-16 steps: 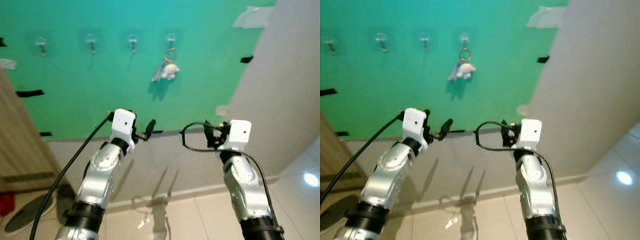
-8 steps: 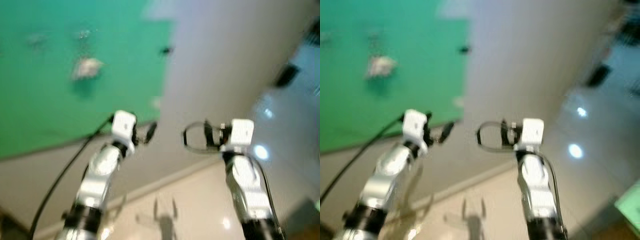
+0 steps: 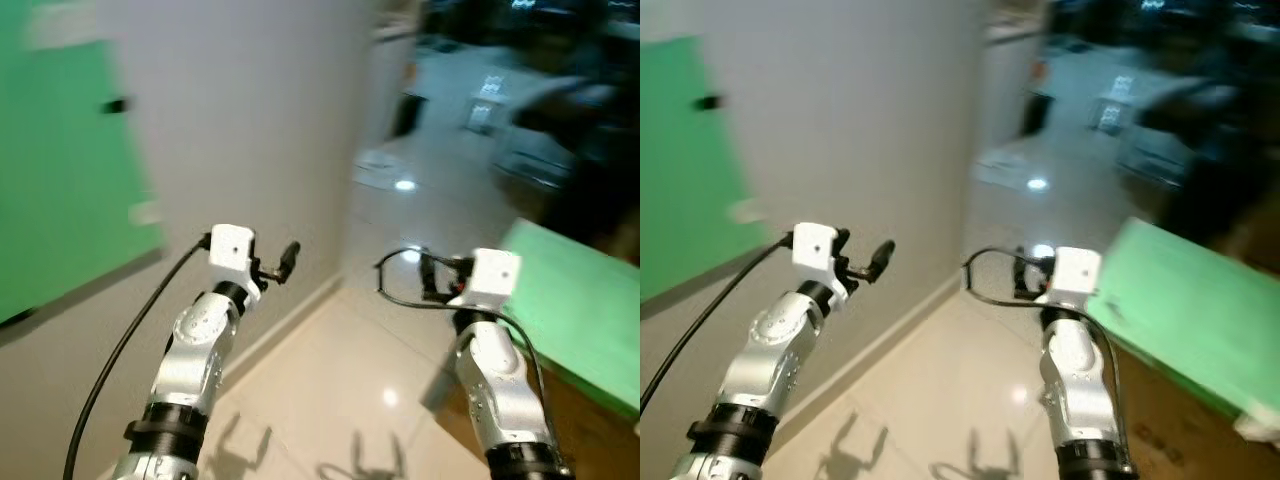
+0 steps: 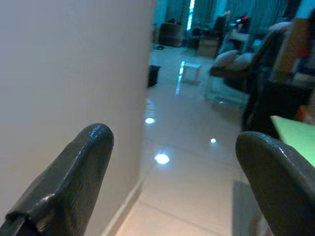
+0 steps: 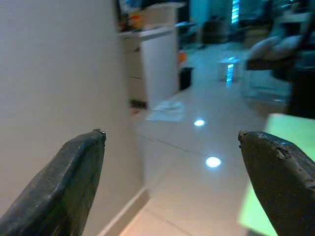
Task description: Hang keys on a hook
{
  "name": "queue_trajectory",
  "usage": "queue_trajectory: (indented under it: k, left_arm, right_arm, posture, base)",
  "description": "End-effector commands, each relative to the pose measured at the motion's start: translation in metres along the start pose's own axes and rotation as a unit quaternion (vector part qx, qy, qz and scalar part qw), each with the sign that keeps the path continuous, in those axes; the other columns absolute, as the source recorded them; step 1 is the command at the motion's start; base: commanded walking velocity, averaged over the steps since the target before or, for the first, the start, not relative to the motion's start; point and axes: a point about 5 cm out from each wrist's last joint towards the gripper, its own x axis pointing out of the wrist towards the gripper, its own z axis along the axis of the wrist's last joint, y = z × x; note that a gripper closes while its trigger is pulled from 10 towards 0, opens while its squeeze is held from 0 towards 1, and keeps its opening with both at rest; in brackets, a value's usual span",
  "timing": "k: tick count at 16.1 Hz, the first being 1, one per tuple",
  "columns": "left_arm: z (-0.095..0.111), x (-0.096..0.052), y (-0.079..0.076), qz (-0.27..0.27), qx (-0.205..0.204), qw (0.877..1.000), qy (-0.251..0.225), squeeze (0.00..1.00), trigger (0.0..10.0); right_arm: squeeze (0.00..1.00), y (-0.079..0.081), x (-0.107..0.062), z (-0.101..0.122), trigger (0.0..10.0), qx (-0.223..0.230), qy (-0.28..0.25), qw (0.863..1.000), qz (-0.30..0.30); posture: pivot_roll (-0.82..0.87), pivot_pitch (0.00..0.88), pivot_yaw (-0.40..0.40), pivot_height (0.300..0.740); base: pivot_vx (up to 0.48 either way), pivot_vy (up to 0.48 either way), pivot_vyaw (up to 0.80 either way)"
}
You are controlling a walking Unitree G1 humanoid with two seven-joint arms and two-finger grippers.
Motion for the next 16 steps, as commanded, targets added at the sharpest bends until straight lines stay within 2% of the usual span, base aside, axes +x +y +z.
queue_trajectory:
  k: [1, 4, 5, 7, 10, 16]
  left_arm:
    - [0.002, 0.004, -0.006, -0.012, 0.004, 1.0, -0.001, 0.0, 10.0]
    - [0.002, 0.003, -0.009, -0.019, 0.018, 1.0, -0.003, 0.0, 10.0]
    - [0.002, 0.003, -0.009, -0.019, 0.023, 1.0, -0.005, 0.0, 10.0]
    - [0.001, 0.002, -0.011, -0.029, 0.026, 0.999, -0.006, 0.0, 10.0]
    - [0.002, 0.003, -0.015, -0.043, 0.039, 0.998, -0.008, 0.0, 10.0]
    - [0.001, 0.004, -0.017, -0.053, 0.044, 0.998, -0.007, 0.0, 10.0]
  right_arm:
    - [1.0, -0.004, 0.002, 0.006, 10.0, -0.001, -0.008, 1.0, -0.005]
    - [1.0, -0.005, 0.0, 0.004, 10.0, -0.014, -0.005, 1.0, -0.004]
    - [1.0, -0.003, -0.001, 0.004, 10.0, -0.016, -0.006, 1.0, 0.004]
    - [1.0, 0.002, -0.003, 0.004, 10.0, -0.023, -0.008, 1.0, 0.011]
    - [1.0, -0.002, -0.001, 0.001, 10.0, -0.046, 0.001, 0.999, -0.002]
    - [1.0, -0.007, -0.005, -0.003, 10.0, -0.049, 0.012, 0.999, -0.006]
  posture:
    - [-0.05, 0.0, -0.019, 0.74]
    - [-0.06, 0.0, -0.018, 0.74]
    - [-0.06, 0.0, -0.015, 0.74]
    - [-0.07, 0.0, -0.011, 0.74]
    - [-0.07, 0.0, -0.005, 0.74]
    - [-0.08, 0.0, -0.002, 0.74]
  base:
    - [0.0, 0.0, -0.77]
    - [0.0, 0.0, -0.76]
    - [0.458, 0.0, -0.78]
    - [0.458, 0.0, 0.0]
    - [0.458, 0.0, 0.0]
    - [0.458, 0.0, -0.69]
